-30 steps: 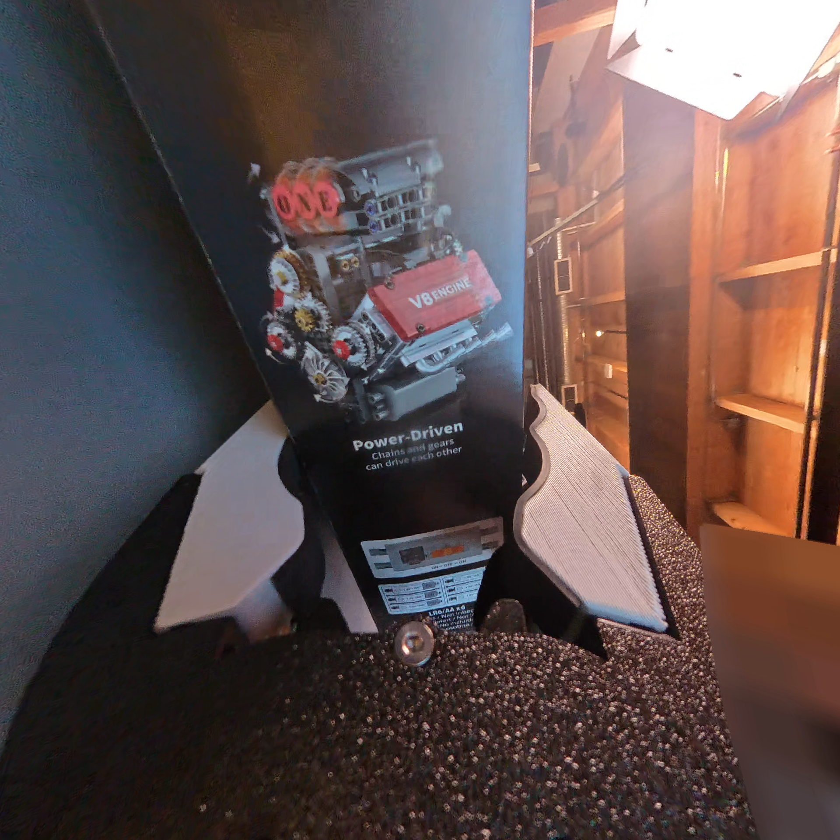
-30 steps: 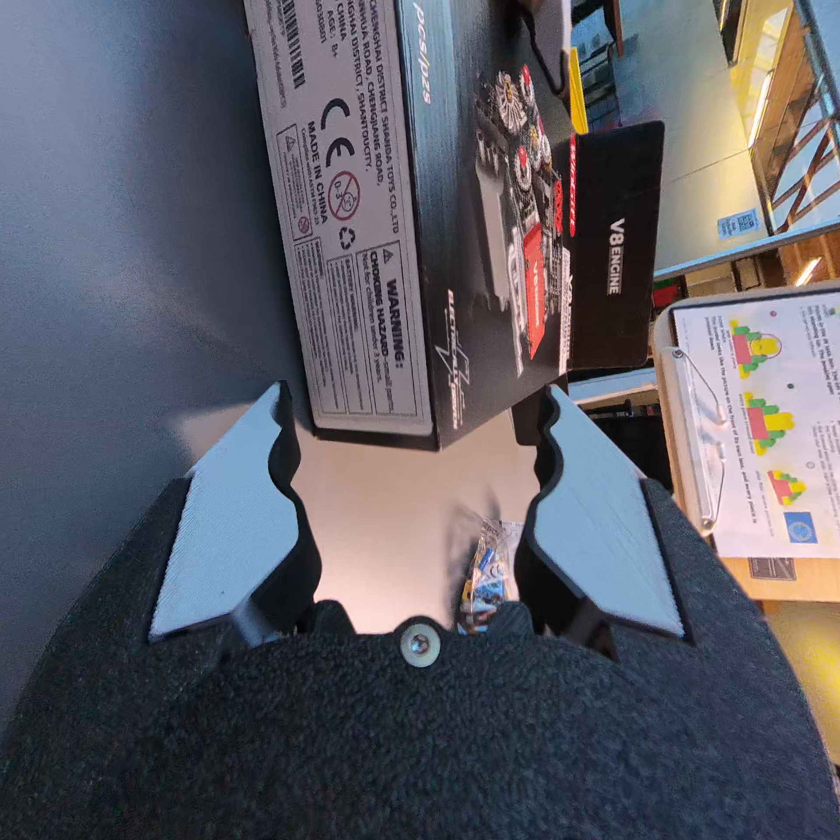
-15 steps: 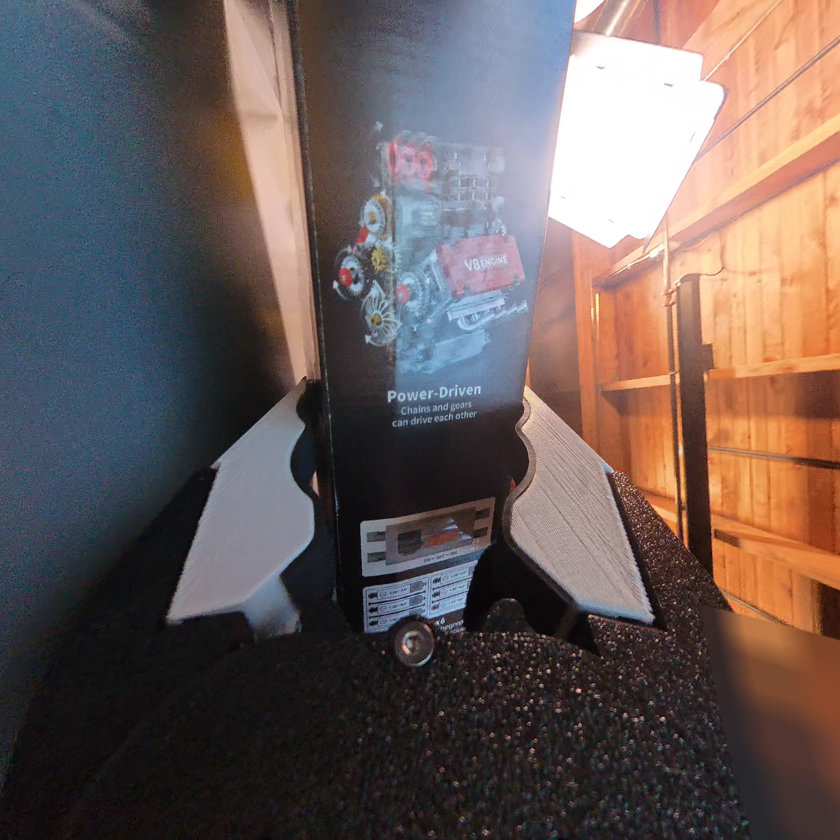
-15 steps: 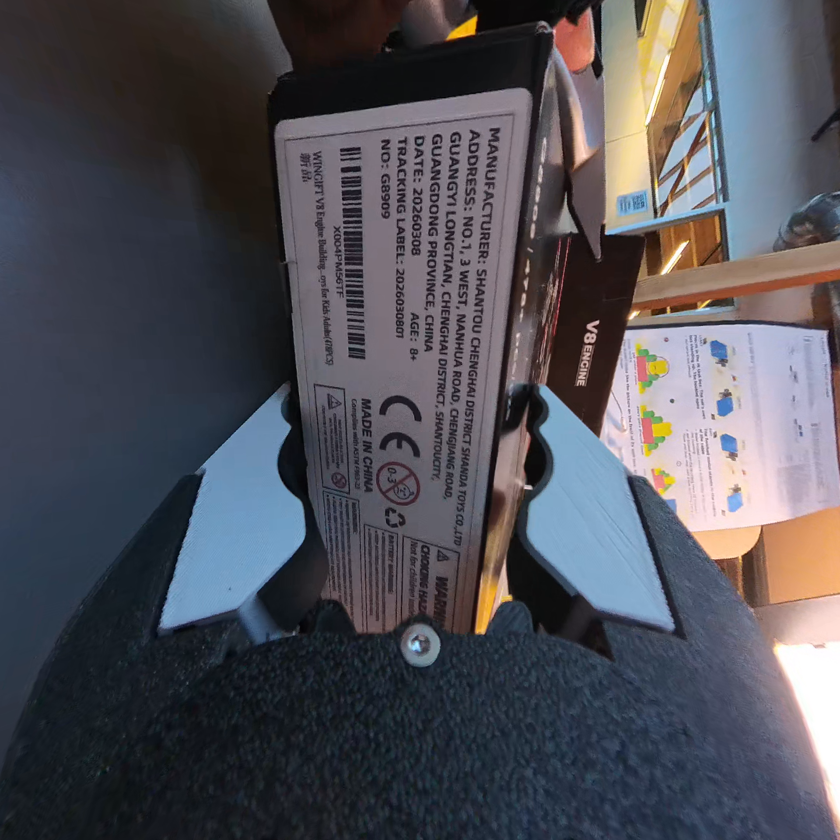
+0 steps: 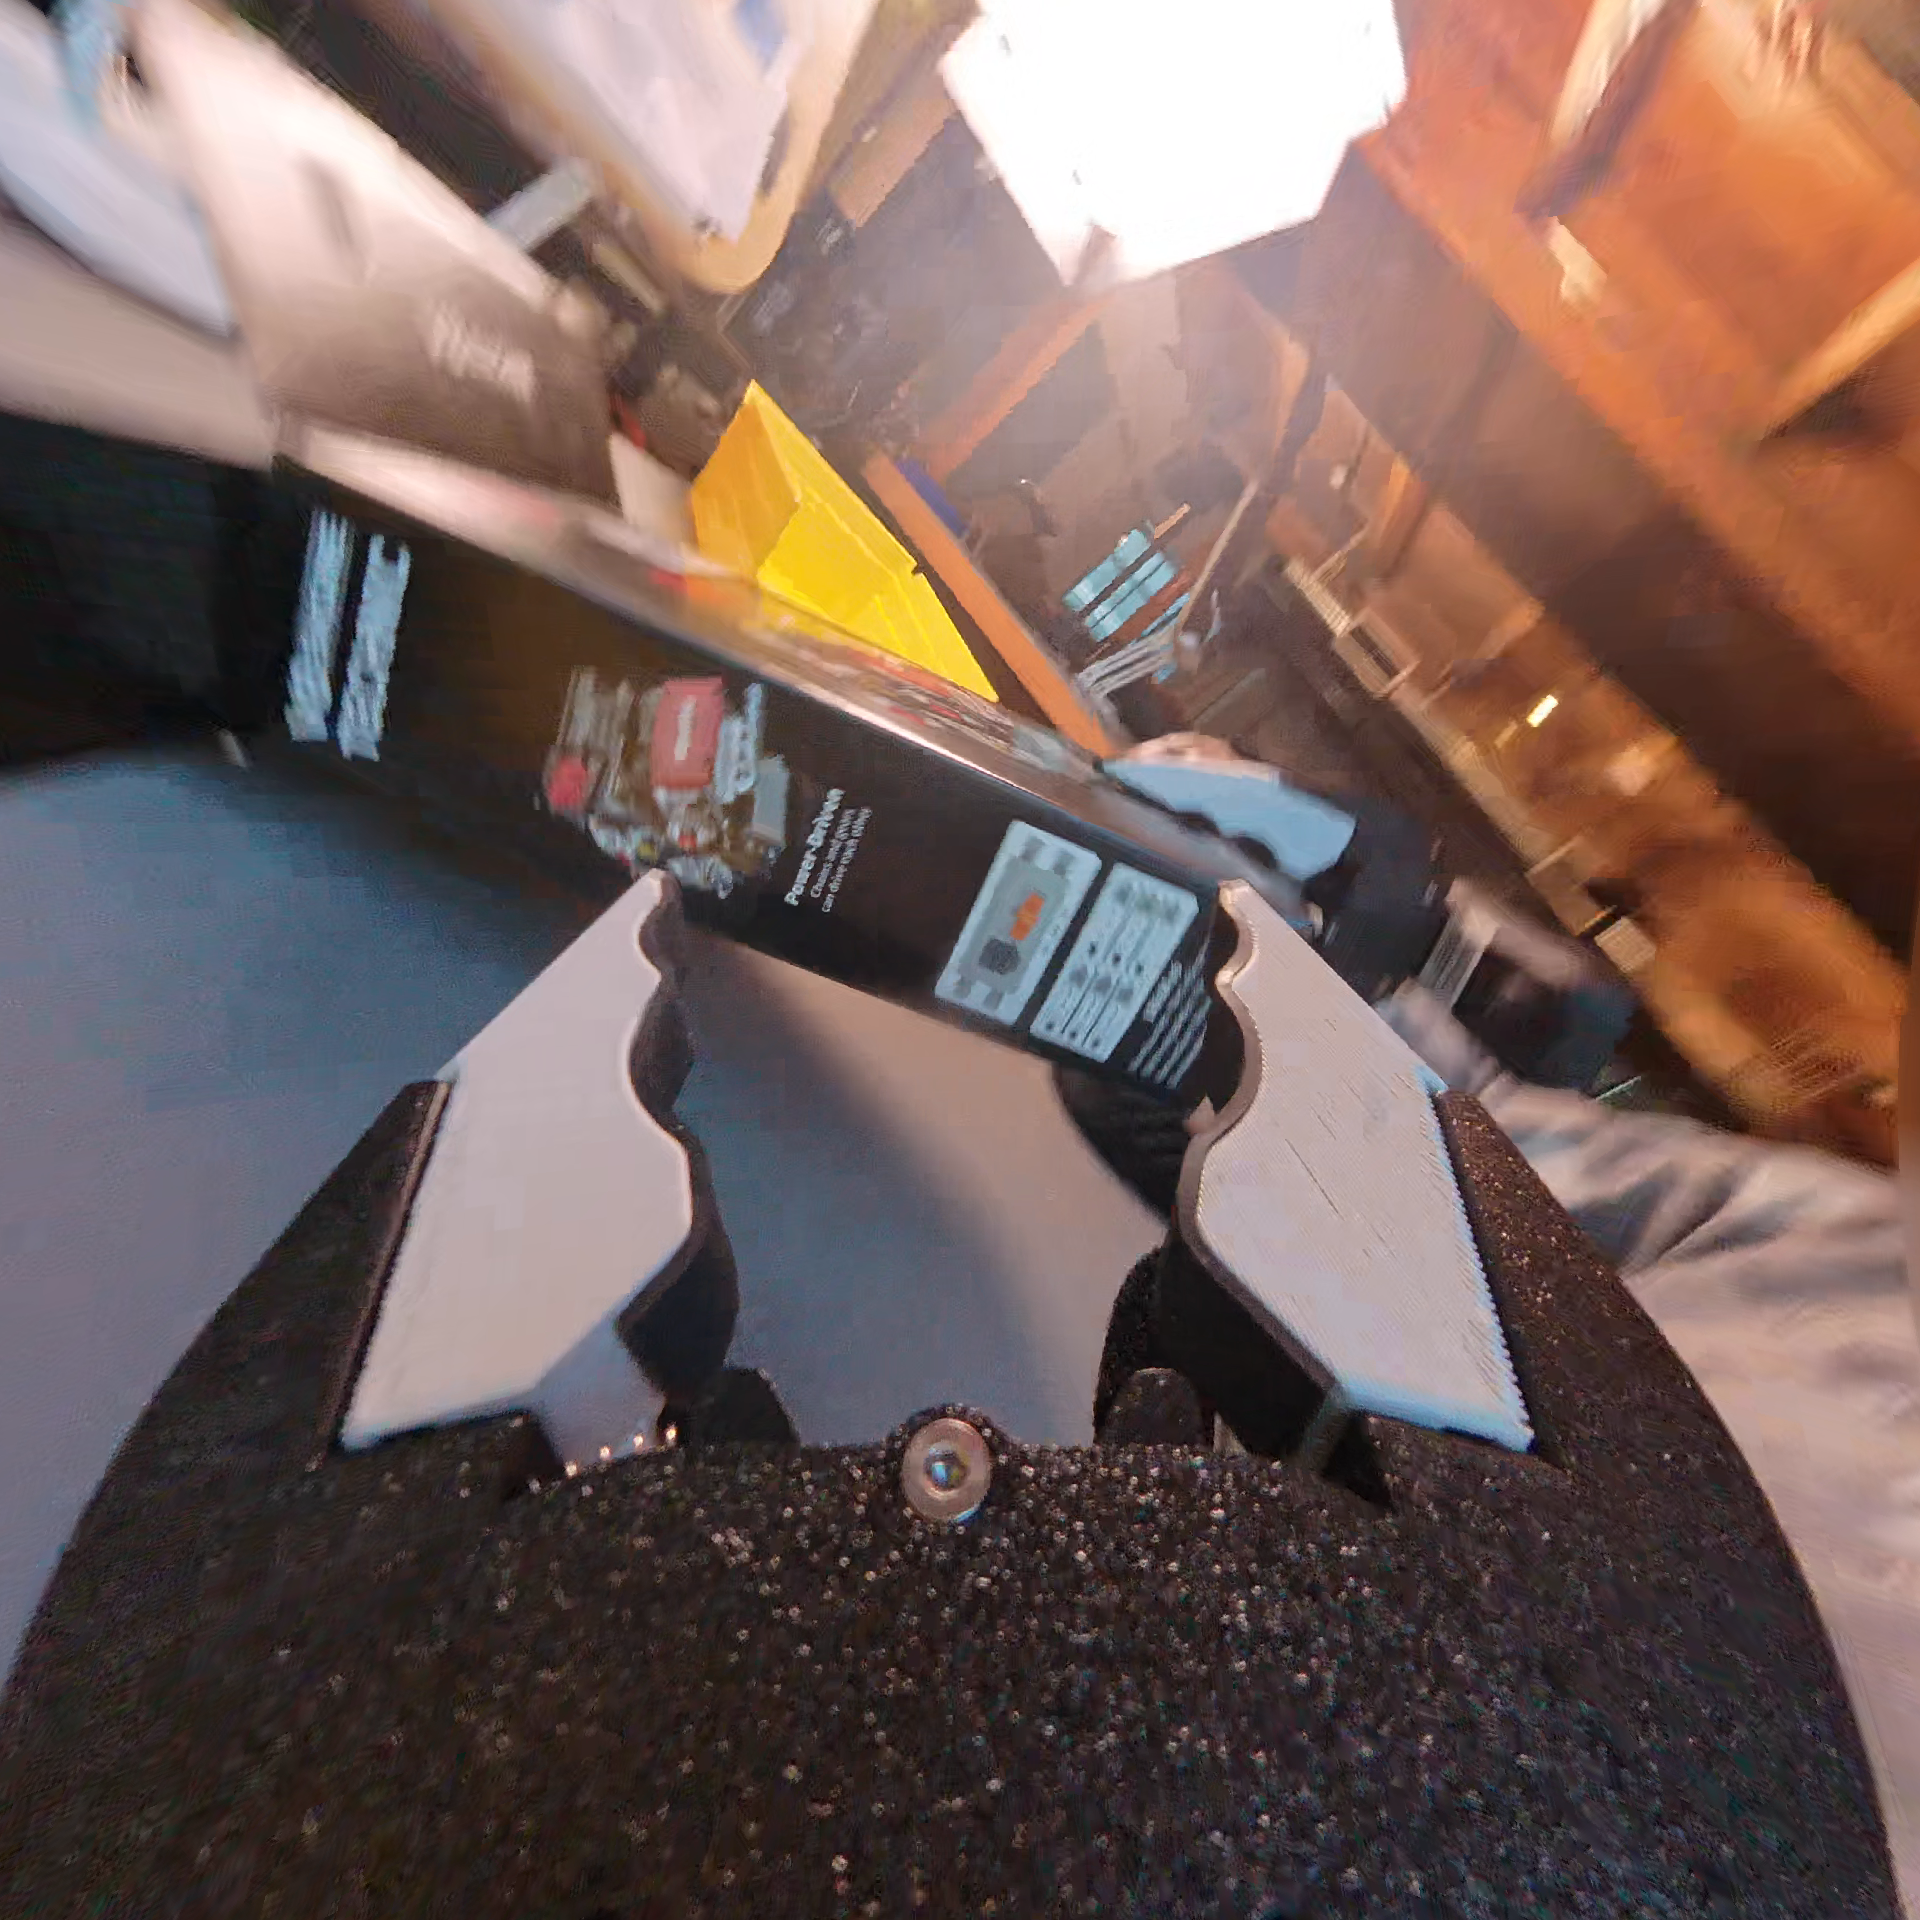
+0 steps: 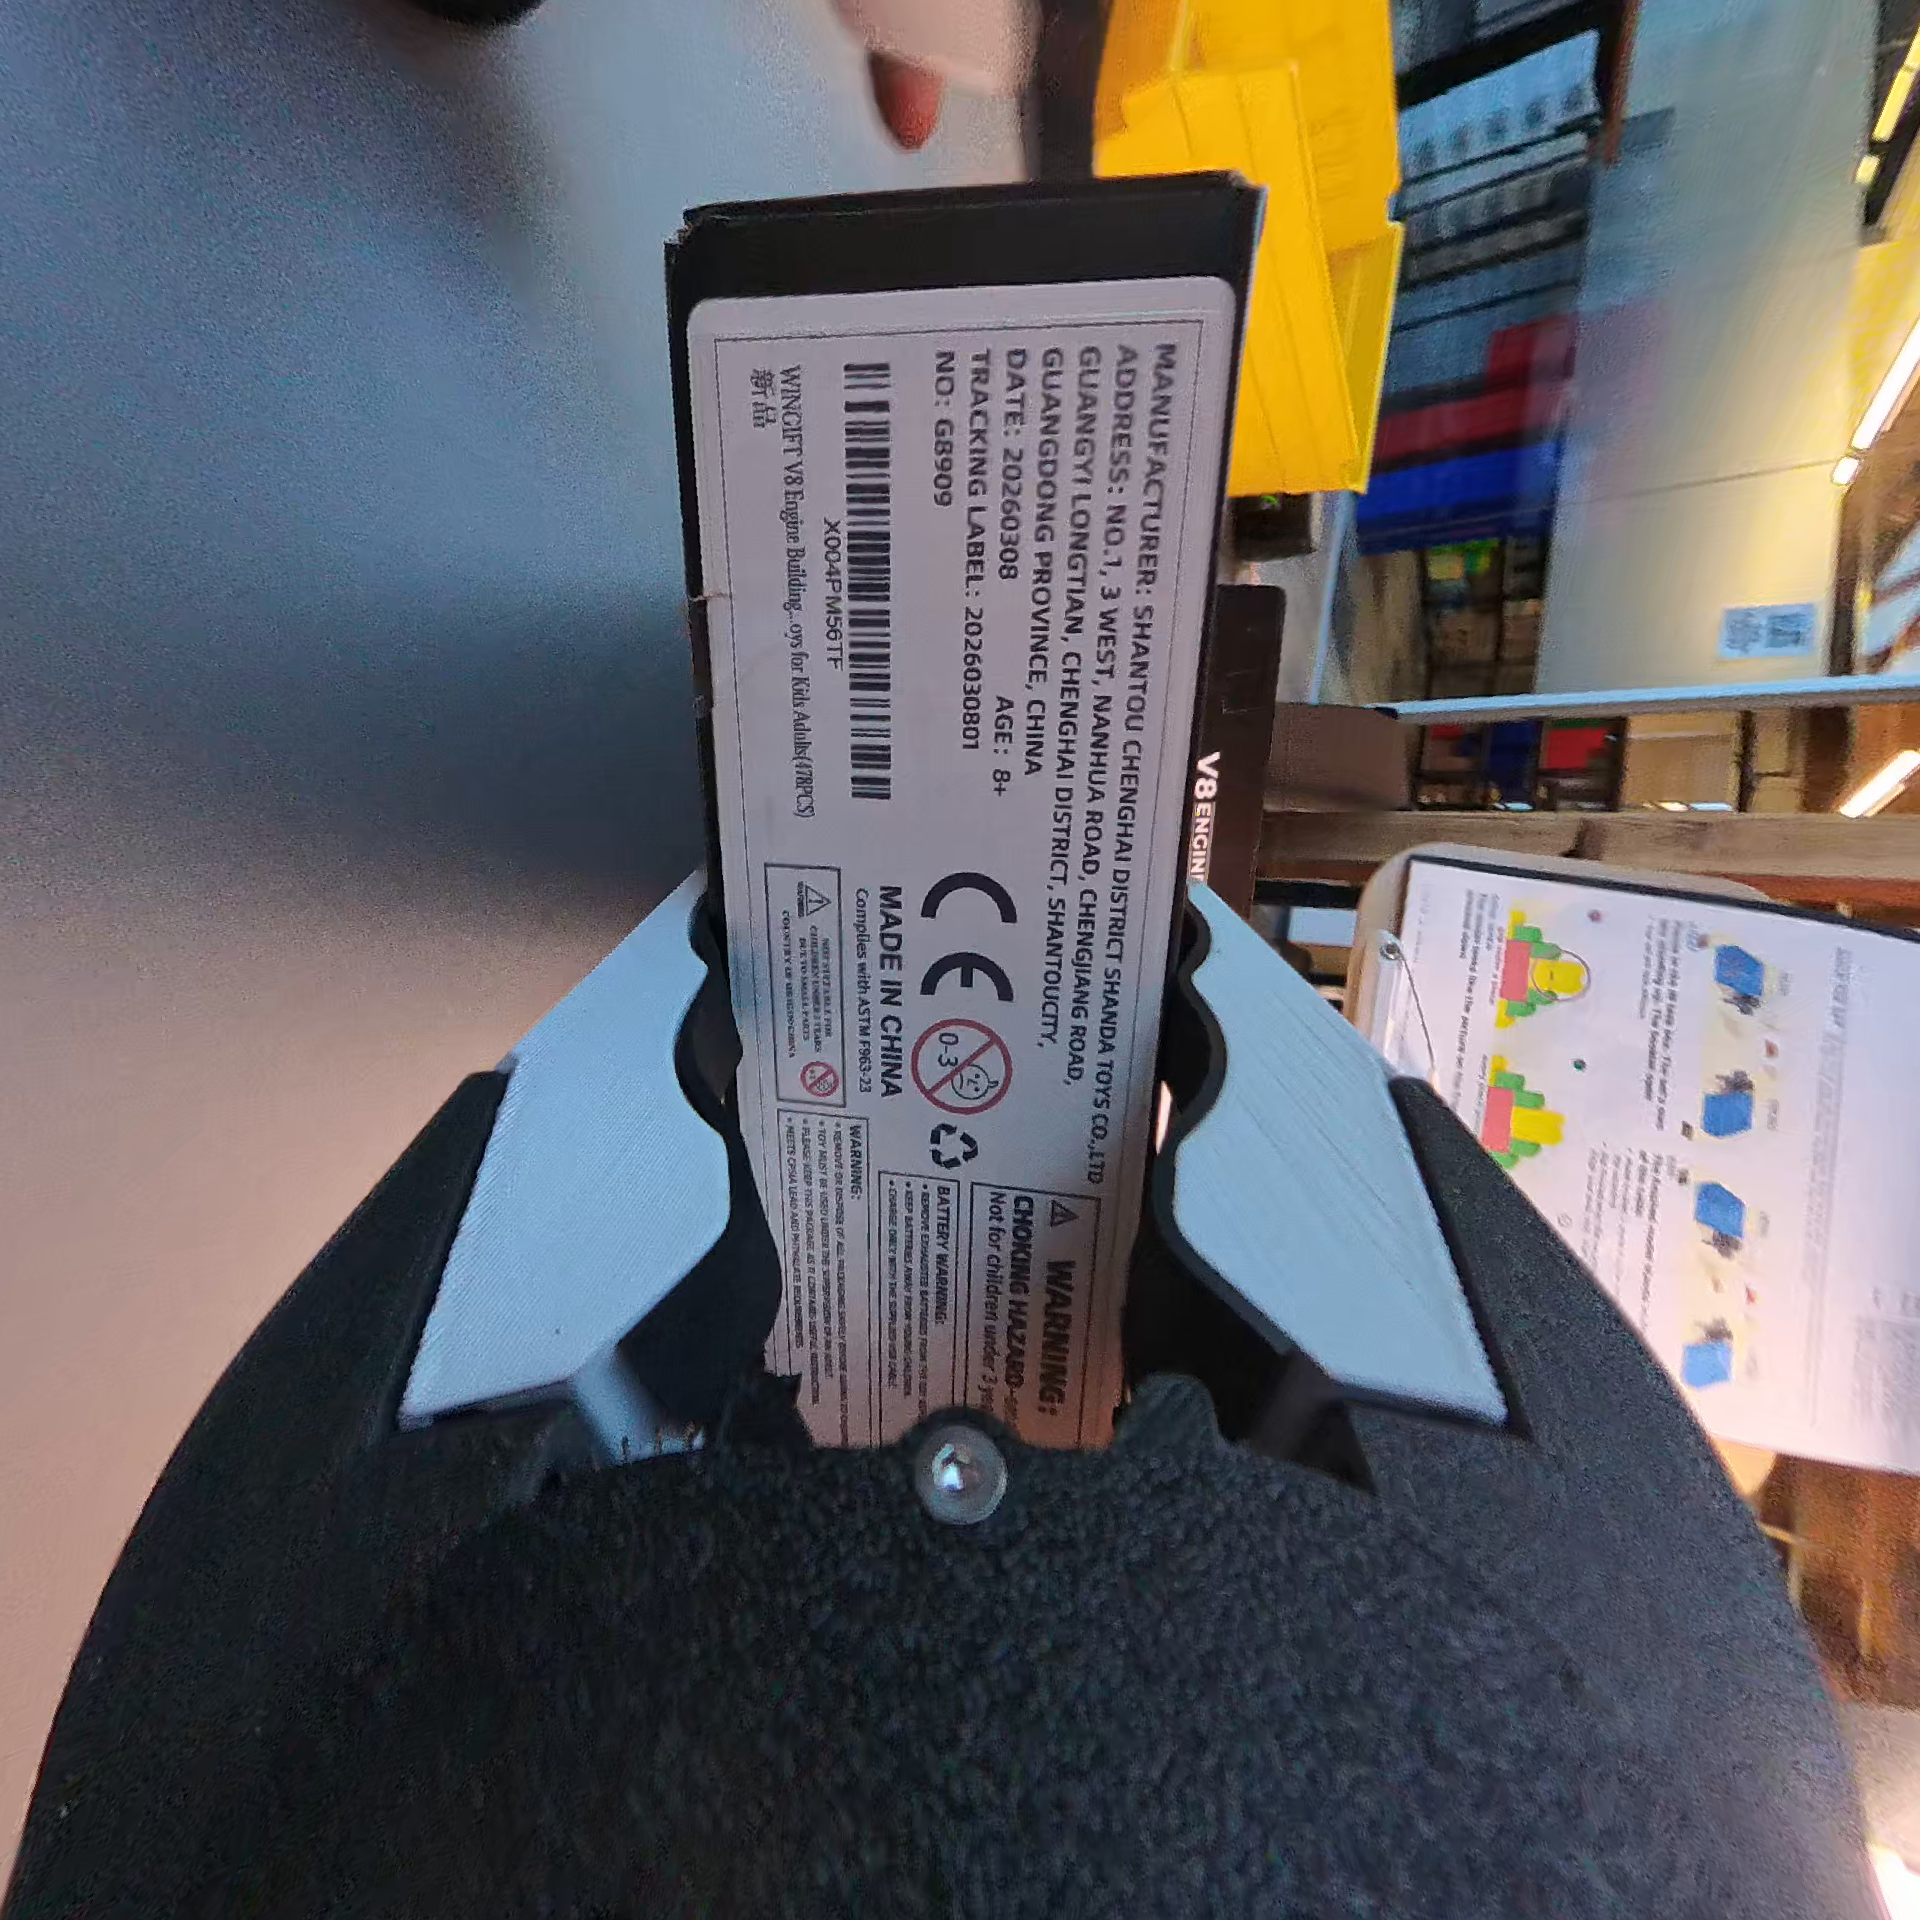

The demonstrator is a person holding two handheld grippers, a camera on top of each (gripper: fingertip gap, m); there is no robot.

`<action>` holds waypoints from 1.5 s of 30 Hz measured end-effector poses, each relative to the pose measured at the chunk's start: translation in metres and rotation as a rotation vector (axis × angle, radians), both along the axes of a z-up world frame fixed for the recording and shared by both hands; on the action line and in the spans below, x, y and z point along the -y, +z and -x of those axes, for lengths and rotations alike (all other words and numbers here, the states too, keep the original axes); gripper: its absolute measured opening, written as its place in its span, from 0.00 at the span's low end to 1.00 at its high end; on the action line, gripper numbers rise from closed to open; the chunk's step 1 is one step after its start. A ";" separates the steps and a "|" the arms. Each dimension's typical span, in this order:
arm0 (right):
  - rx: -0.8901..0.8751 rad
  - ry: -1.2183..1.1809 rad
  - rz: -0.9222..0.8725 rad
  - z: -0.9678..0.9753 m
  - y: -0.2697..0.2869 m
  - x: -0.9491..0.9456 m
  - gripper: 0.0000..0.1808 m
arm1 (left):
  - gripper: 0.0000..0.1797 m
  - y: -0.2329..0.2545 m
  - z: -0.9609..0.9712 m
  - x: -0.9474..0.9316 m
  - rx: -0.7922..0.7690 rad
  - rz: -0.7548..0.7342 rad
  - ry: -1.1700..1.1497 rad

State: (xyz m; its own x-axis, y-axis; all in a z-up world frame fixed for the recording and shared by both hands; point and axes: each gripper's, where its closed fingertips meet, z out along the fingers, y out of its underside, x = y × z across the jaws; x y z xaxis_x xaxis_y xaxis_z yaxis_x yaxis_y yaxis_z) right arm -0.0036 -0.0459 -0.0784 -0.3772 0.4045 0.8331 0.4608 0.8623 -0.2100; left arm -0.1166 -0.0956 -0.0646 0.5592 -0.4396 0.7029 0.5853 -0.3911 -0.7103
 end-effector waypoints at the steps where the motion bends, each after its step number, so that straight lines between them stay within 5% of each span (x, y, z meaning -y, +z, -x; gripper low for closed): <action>1: 0.028 0.021 0.017 -0.002 0.004 0.001 0.45 | 0.57 0.004 -0.003 0.011 -0.194 -0.088 0.019; 4: 0.115 0.067 0.045 -0.005 0.012 0.005 0.45 | 0.64 0.002 -0.012 0.020 -0.787 -0.213 0.099; 7: 0.196 0.105 0.112 -0.006 0.018 0.014 0.45 | 0.71 -0.010 -0.029 0.008 -1.189 -0.282 0.089; 11: 0.281 0.118 0.246 0.001 0.044 0.019 0.45 | 0.75 -0.011 -0.065 -0.029 -1.434 -0.448 0.086; 13: 0.332 0.120 0.269 0.008 0.050 0.015 0.45 | 0.64 0.012 -0.072 -0.053 -1.468 -0.552 0.175; 18: 0.376 0.044 0.454 0.023 0.085 -0.020 0.46 | 0.59 0.052 -0.067 -0.084 -1.252 -0.555 0.045; 24: 0.068 -0.078 0.442 0.048 0.154 -0.095 0.51 | 0.58 0.099 -0.014 -0.120 -0.859 -0.397 -0.021; 28: -0.219 -0.102 0.747 0.042 0.162 -0.133 0.61 | 0.56 0.124 0.025 -0.131 -0.595 -0.384 -0.016; 34: -0.228 -0.077 1.149 0.074 0.058 -0.130 0.65 | 0.55 0.126 0.034 -0.139 -0.524 -0.417 -0.051; 39: -0.277 0.078 1.181 0.100 0.112 -0.122 0.50 | 0.55 0.172 0.036 -0.139 -0.491 -0.508 -0.029; 45: -0.228 0.058 1.125 0.102 0.143 -0.124 0.49 | 0.55 0.197 0.043 -0.139 -0.507 -0.535 -0.030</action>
State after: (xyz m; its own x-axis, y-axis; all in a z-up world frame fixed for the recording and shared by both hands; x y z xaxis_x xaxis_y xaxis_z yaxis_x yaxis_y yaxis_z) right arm -0.1060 0.0786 0.0648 -0.3069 0.9497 0.0628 0.2788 0.1528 -0.9481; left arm -0.1597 0.0434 0.1320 0.7410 -0.6698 0.0470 0.1292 0.0736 -0.9889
